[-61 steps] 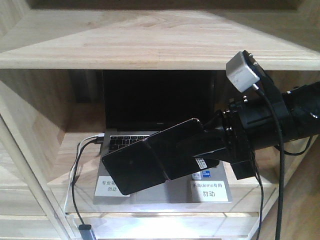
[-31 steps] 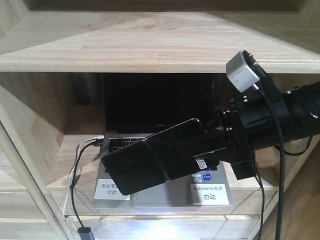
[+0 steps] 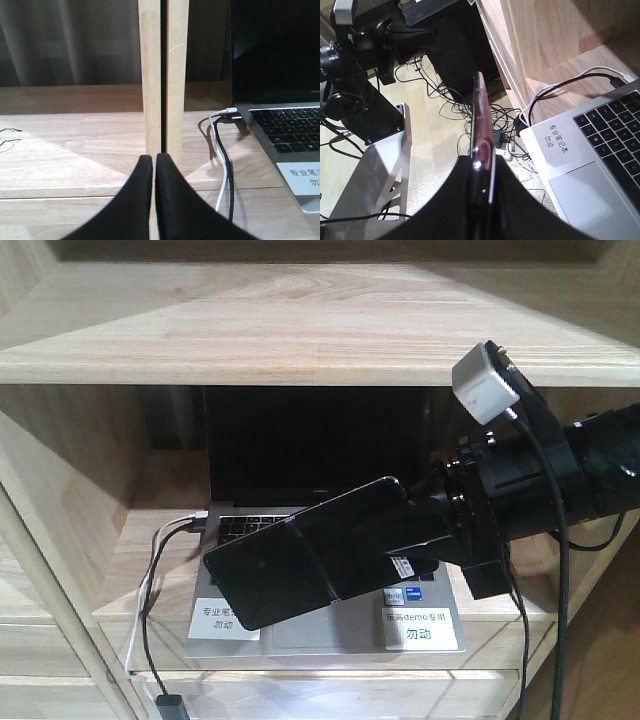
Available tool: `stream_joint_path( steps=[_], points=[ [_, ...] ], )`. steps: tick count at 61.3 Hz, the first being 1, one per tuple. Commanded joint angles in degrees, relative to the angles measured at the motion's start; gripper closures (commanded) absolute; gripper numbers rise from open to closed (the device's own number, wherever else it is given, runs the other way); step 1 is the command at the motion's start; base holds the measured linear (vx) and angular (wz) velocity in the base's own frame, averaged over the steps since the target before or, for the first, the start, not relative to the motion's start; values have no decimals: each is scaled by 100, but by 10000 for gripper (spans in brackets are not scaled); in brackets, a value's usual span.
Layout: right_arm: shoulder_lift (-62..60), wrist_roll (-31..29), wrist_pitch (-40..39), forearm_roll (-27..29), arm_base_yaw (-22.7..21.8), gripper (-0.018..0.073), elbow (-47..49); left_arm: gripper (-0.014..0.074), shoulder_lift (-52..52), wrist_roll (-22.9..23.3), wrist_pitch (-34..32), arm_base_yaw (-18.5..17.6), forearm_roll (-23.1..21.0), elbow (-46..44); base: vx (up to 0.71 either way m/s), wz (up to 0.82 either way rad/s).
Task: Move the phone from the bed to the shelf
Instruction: 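Raise the right gripper with the phone above the laptop shelf, then lower the phone onto the upper shelf surface with the right gripper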
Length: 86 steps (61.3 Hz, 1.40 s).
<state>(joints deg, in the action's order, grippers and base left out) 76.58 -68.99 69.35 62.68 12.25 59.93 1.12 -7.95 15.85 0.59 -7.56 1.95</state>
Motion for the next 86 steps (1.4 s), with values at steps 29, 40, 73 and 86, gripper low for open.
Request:
stream_joint_path(
  steps=[29,40,73,86],
  points=[
    [-175,-39,462,545,-8,560,133,596,27,22,-420,-18,-37,13,0,0],
    [-244,-19,462,650,-8,560,139,596,27,22,-420,-18,-37,13,0,0],
    [-1260,72,-110,1465,-8,560,151,596,27,22,-420,-18,-37,13,0,0],
    [-1525,263,-729,1495,-8,560,532,596,27,22,-420,-18,-37,13,0,0]
  ],
)
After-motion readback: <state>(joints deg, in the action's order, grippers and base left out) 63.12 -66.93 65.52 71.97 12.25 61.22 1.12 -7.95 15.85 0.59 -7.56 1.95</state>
